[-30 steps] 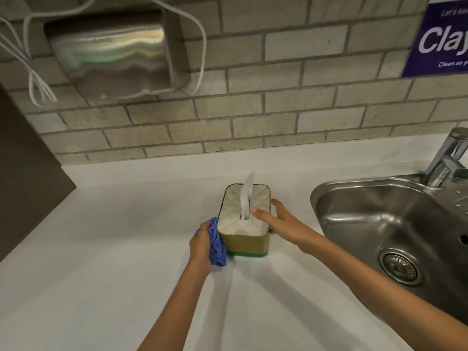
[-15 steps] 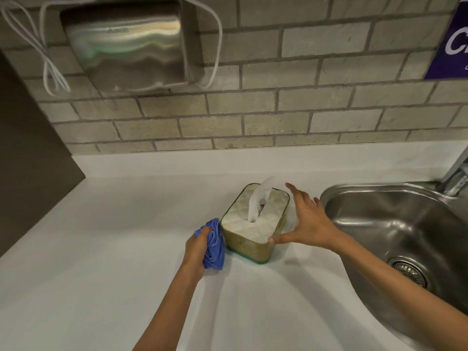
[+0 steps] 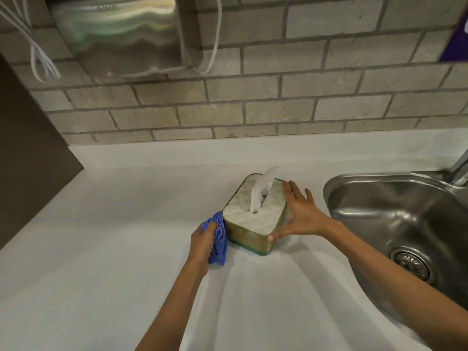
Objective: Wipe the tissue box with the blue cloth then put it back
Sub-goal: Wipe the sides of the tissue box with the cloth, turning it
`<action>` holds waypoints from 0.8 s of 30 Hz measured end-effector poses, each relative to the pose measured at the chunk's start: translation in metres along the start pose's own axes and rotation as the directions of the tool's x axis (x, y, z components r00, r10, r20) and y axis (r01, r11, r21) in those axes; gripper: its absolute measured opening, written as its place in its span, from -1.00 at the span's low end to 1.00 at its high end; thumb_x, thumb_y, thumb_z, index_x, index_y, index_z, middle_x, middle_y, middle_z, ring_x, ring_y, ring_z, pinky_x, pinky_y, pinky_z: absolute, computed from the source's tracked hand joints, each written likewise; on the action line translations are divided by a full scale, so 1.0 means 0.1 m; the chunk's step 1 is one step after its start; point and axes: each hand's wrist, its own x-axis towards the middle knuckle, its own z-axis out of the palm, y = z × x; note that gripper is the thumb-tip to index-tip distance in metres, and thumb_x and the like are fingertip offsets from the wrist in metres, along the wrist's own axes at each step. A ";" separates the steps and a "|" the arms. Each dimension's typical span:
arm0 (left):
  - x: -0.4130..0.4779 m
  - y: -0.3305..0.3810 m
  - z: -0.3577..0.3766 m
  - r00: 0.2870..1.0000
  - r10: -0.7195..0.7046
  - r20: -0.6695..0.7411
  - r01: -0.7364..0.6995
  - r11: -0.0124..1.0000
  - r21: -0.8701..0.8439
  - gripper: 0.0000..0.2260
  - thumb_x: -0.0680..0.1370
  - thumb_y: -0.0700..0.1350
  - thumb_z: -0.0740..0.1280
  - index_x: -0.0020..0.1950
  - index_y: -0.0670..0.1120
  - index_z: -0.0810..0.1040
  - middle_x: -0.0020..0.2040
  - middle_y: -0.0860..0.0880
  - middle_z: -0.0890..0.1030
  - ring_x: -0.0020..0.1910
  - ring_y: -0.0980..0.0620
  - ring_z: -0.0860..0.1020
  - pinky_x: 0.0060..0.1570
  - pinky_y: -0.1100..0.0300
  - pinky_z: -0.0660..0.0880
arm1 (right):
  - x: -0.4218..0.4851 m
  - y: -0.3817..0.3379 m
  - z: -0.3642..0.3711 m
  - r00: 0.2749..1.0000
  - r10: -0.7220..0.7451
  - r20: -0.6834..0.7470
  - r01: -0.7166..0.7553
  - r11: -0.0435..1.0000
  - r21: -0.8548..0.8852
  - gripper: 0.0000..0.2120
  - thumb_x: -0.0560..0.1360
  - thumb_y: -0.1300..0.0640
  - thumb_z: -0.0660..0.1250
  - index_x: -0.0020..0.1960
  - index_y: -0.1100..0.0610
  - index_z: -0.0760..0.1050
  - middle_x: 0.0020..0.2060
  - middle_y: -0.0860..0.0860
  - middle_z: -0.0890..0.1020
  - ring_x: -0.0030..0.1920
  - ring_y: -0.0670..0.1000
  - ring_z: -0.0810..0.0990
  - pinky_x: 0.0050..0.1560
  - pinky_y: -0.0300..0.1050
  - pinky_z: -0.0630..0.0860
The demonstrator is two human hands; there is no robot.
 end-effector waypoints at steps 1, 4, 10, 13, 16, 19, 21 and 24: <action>0.00 0.01 0.00 1.000 0.009 0.004 -0.009 1.000 -0.011 -0.89 0.56 -0.16 0.20 -0.01 -0.12 0.51 -0.24 -0.05 0.58 -0.29 0.04 0.54 -0.43 0.31 0.49 | 0.01 0.02 0.00 1.000 -0.007 0.000 0.007 1.000 0.020 0.42 -0.05 -0.53 0.34 0.49 0.12 -0.29 0.53 0.14 -0.11 0.52 0.06 -0.23 0.46 0.13 -0.29; -0.03 0.09 -0.01 0.998 0.055 0.006 -0.055 0.998 -0.038 -0.89 0.55 -0.16 0.21 -0.07 -0.09 0.53 -0.25 -0.05 0.59 -0.31 0.03 0.56 -0.44 0.30 0.51 | 0.05 0.04 -0.06 1.000 0.008 0.002 -0.009 0.991 0.130 0.32 0.02 -0.44 0.40 0.50 0.09 -0.20 0.52 0.10 -0.03 0.53 0.07 -0.10 0.51 0.13 -0.15; -0.12 0.38 0.02 0.980 0.200 -0.008 -0.200 0.979 -0.043 -0.85 0.54 -0.15 0.23 -0.19 -0.01 0.53 -0.24 -0.04 0.60 -0.29 0.05 0.57 -0.37 0.30 0.54 | 0.12 0.03 -0.24 0.998 0.028 0.049 -0.050 0.830 0.555 -0.04 0.21 -0.23 0.43 0.43 0.11 0.10 0.25 -0.04 0.33 0.14 -0.27 0.39 0.07 -0.51 0.33; -0.16 0.48 0.07 0.968 0.251 -0.027 -0.252 0.966 -0.052 -0.83 0.54 -0.16 0.24 -0.23 0.02 0.51 -0.24 -0.03 0.59 -0.25 0.01 0.55 -0.27 0.23 0.52 | 0.18 0.05 -0.26 0.992 0.069 0.105 -0.118 0.803 0.585 -0.37 0.40 -0.20 0.27 0.34 0.08 0.17 0.23 0.01 0.37 0.26 0.00 0.37 0.19 -0.18 0.32; -0.19 0.56 0.13 0.956 0.289 -0.047 -0.291 0.956 -0.043 -0.85 0.53 -0.16 0.26 -0.24 0.00 0.50 -0.23 -0.05 0.56 -0.21 -0.03 0.53 -0.18 0.16 0.50 | 0.20 0.03 -0.31 0.989 0.083 0.126 -0.144 0.765 0.627 -0.63 0.50 -0.13 0.14 0.19 0.08 0.27 0.17 0.02 0.39 0.23 0.01 0.35 0.18 -0.15 0.26; -0.18 0.61 0.22 0.940 0.334 -0.069 -0.335 0.942 -0.004 -0.87 0.52 -0.16 0.29 -0.23 -0.02 0.49 -0.27 -0.03 0.53 -0.21 -0.03 0.50 -0.17 0.14 0.48 | 0.20 0.03 -0.35 0.983 0.093 0.157 -0.172 0.762 0.624 -0.63 0.51 -0.15 0.08 0.15 0.10 0.29 0.17 0.03 0.39 0.30 0.03 0.34 0.23 -0.14 0.23; -0.17 0.63 0.27 0.925 0.369 -0.087 -0.367 0.929 0.044 -0.88 0.51 -0.14 0.32 -0.23 -0.02 0.49 -0.29 -0.01 0.52 -0.23 -0.02 0.50 -0.17 0.14 0.48 | 0.18 0.04 -0.37 0.977 0.100 0.187 -0.194 0.772 0.605 -0.43 0.40 -0.32 0.09 0.17 0.10 0.27 0.20 0.04 0.37 0.34 0.03 0.32 0.30 -0.11 0.22; -0.17 0.63 0.33 0.903 0.411 -0.122 -0.399 0.910 0.111 -0.94 0.49 -0.10 0.35 -0.12 -0.07 0.53 -0.26 0.00 0.55 -0.23 0.00 0.50 -0.22 0.21 0.45 | 0.18 0.00 -0.41 0.978 0.089 0.186 -0.181 0.807 0.562 0.23 -0.16 -0.67 0.09 0.25 0.16 0.23 0.14 -0.01 0.35 0.23 -0.03 0.33 0.26 -0.14 0.24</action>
